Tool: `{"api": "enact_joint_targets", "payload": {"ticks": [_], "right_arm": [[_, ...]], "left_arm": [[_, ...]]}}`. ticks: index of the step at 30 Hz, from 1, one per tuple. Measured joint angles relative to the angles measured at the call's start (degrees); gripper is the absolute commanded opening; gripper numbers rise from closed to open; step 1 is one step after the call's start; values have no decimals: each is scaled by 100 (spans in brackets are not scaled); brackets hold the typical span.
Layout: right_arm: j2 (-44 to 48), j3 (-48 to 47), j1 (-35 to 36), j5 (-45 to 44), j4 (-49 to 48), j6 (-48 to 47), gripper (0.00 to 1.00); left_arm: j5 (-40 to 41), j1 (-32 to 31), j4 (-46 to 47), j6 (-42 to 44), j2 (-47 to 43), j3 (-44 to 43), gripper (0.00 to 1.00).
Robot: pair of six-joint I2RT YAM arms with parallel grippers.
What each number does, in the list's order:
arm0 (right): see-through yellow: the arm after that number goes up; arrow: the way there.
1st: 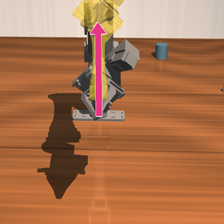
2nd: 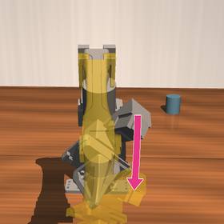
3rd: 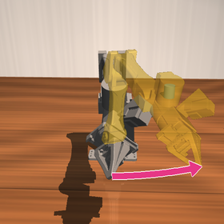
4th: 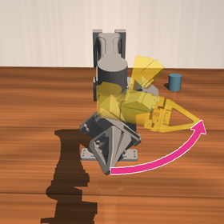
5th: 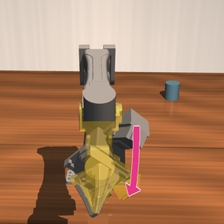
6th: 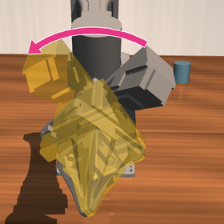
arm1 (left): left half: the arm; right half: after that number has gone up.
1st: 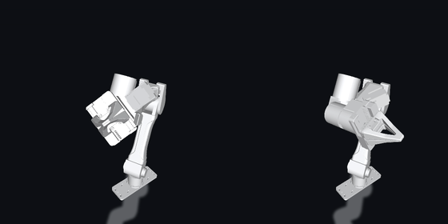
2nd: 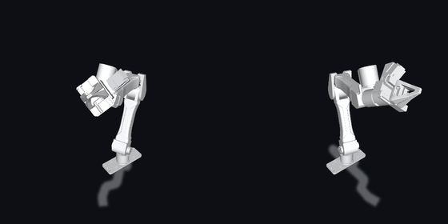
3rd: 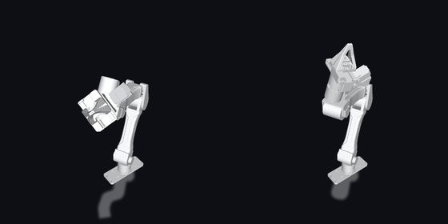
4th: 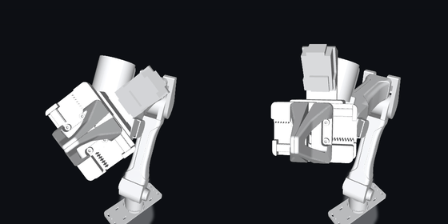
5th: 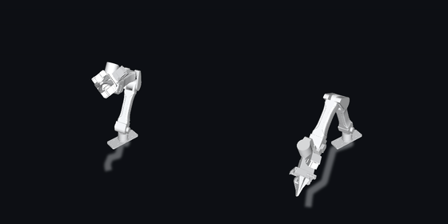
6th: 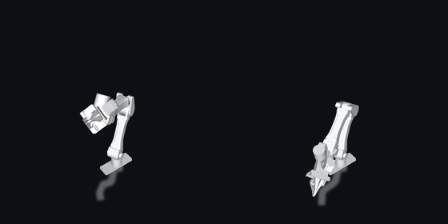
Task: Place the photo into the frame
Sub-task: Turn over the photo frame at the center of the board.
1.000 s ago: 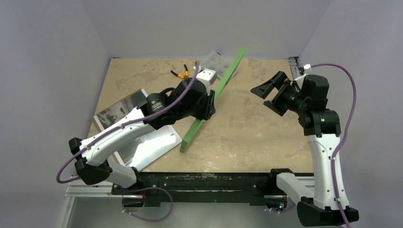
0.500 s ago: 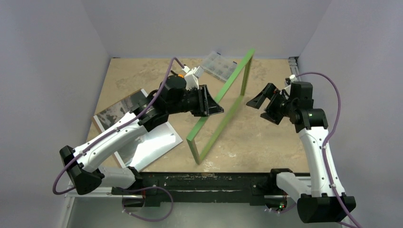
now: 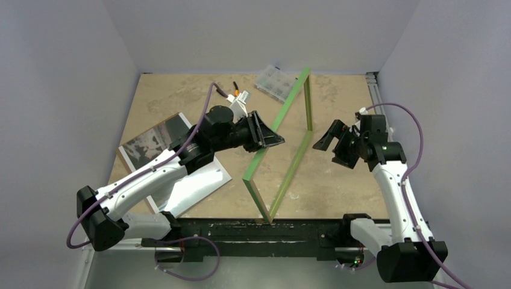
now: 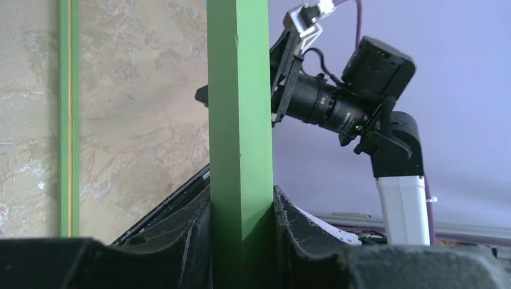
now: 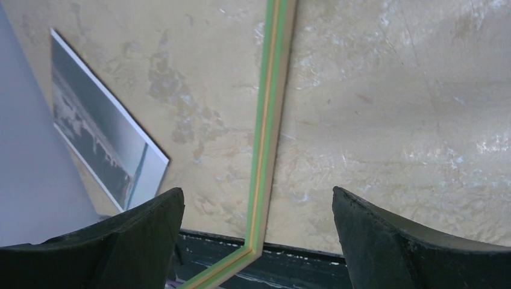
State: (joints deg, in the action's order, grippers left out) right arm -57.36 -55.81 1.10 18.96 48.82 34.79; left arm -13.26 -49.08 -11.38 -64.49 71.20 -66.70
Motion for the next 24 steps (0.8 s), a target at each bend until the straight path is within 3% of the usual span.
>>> {"api": "enact_joint_targets", "payload": {"ticks": [14, 24], "right_arm": [[-529, 1532, 2, 37, -719, 0, 79], [-752, 1886, 105, 153, -1292, 42, 72]], "left_arm": [[522, -11, 190, -223, -55, 284, 0], [691, -22, 229, -240, 503, -59, 2]]}}
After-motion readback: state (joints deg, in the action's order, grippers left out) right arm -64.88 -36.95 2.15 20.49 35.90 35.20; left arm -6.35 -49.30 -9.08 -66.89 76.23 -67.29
